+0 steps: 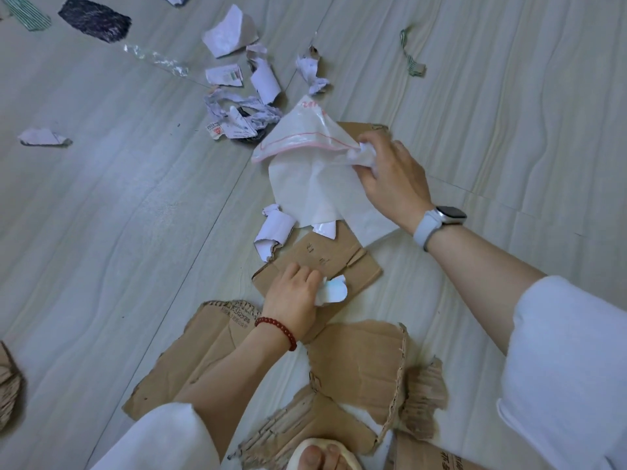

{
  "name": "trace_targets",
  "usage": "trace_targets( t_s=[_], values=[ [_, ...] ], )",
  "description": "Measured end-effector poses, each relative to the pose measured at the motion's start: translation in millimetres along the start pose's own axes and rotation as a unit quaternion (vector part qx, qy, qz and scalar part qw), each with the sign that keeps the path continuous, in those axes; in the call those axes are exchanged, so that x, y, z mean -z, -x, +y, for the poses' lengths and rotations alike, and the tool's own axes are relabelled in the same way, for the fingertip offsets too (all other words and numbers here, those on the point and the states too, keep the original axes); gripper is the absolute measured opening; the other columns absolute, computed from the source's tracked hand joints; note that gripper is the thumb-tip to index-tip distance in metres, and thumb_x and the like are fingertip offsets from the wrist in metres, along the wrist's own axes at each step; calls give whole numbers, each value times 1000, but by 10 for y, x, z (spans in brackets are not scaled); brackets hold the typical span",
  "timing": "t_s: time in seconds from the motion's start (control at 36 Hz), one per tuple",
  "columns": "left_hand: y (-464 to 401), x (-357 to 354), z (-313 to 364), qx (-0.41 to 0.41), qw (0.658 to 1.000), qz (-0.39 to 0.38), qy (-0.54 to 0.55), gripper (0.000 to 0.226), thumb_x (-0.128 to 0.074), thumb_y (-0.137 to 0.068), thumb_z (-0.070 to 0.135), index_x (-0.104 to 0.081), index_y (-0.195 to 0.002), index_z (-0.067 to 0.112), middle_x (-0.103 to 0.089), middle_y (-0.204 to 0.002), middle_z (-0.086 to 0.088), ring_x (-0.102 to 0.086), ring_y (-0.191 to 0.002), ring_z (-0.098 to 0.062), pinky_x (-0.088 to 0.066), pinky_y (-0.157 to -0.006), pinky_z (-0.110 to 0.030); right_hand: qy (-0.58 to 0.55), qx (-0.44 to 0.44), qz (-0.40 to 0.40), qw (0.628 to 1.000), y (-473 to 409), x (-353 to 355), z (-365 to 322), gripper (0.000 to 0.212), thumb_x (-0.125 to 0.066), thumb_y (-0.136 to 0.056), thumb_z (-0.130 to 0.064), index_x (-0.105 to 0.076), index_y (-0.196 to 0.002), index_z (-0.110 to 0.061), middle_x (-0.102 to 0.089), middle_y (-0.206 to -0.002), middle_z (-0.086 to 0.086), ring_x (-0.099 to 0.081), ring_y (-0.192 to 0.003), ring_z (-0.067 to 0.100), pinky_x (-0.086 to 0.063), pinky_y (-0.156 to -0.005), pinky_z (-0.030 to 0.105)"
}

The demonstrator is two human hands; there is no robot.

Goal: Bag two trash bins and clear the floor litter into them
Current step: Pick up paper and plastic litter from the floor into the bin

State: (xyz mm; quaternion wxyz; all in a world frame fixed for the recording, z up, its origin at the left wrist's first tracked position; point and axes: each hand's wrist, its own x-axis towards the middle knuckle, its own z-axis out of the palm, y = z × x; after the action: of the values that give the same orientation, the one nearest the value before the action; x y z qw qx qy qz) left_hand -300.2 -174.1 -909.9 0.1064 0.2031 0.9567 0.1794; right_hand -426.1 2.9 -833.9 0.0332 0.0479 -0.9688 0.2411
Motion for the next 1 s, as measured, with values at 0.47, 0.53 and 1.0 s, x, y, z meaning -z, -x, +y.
trace_targets(
  t_s=[0.47, 0.53, 1.0],
  values=[
    [-374, 402, -571, 236, 943, 100, 213, 44, -53, -87, 4, -41, -129, 0, -26, -148, -14, -28, -134, -27, -28, -102, -28, -10, -36, -113, 993, -344, -830, 141, 26, -51, -84, -3, -49, -106, -16, -46, -121, 12, -47, -106, 33, -44, -82, 39],
    [-477, 316, -551, 215, 961, 74, 160, 41, -49, -90, 9, -40, -129, 1, -16, -153, -9, -16, -140, -26, -21, -110, -38, -87, -55, -68, 992, -325, -718, 178, 53, -51, -81, 1, -43, -128, -21, -52, -120, 7, -53, -105, 28, -47, -85, 38],
    [-581, 282, -864, 82, 996, -8, 19, 59, -61, -62, -4, -49, -119, 8, -51, -115, -16, -48, -98, -39, -44, -79, -40, -315, -229, 96, 916, -4, -35, 545, 25, -49, -77, -2, -44, -69, -25, -39, -71, 1, -33, -57, 4, -29, -48, 15]
  ],
)
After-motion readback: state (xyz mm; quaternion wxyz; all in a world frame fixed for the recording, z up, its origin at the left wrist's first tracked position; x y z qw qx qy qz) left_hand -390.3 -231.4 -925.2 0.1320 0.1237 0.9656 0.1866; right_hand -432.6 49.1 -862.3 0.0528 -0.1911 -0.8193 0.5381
